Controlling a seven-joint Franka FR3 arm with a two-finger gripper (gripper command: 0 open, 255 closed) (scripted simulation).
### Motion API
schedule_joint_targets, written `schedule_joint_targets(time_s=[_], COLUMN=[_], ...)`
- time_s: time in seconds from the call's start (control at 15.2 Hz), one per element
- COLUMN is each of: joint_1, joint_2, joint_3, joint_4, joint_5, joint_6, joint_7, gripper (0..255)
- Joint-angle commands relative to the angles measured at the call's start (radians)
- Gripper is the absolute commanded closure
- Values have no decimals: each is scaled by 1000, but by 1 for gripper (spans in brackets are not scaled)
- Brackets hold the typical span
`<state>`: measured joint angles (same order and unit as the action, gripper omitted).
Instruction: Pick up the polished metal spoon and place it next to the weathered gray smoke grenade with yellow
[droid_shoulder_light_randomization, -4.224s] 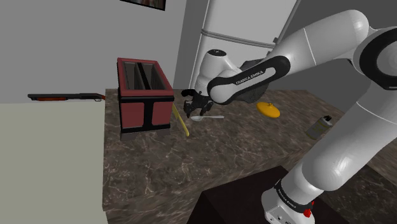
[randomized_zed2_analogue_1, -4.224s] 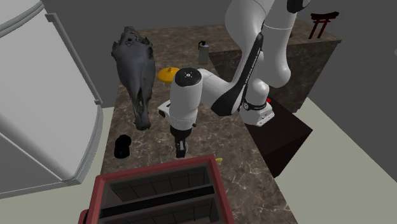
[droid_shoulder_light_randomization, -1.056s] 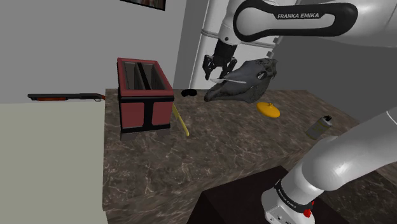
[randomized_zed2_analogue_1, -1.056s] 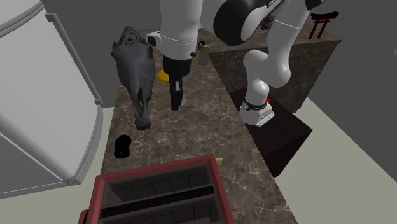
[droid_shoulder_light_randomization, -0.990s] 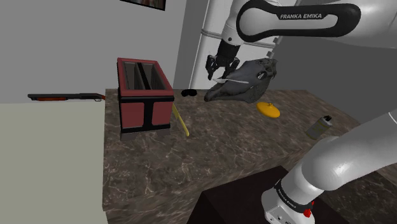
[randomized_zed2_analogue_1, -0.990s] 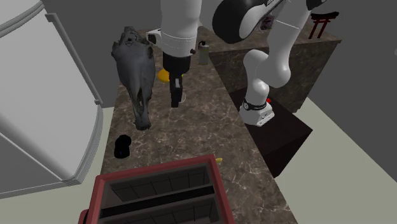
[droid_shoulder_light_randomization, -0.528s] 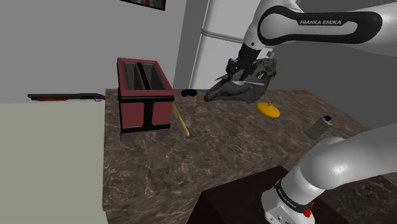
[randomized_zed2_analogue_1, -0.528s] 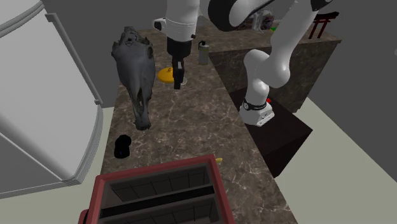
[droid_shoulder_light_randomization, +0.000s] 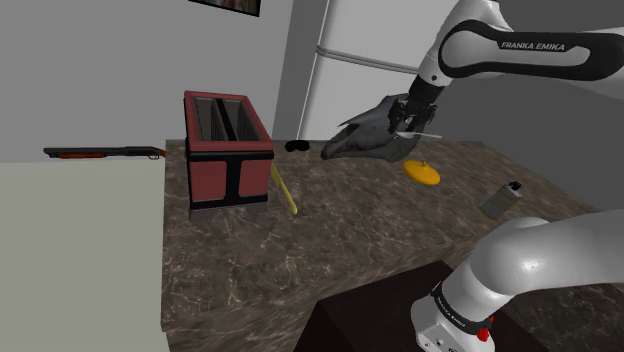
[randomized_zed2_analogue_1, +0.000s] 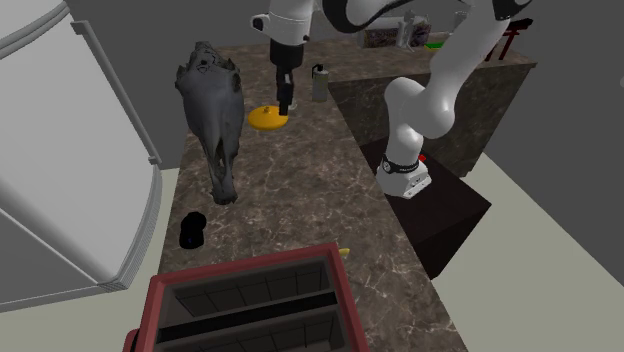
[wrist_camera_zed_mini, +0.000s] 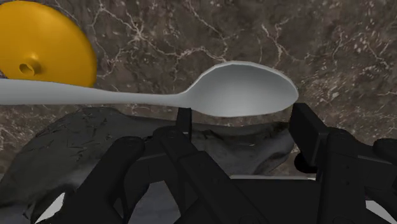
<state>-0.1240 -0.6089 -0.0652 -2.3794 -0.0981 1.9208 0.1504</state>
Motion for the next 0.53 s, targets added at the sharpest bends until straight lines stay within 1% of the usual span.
schedule_joint_targets(time_s=[0.0,0.46], joint_1=[-19,-85], joint_2=[-19,-59], joint_3=[-42,-186], joint_4=[-12,-24], joint_5=[-18,-84], joint_6=[-3,-14], joint_7=[-52,-221], gripper=[255,255])
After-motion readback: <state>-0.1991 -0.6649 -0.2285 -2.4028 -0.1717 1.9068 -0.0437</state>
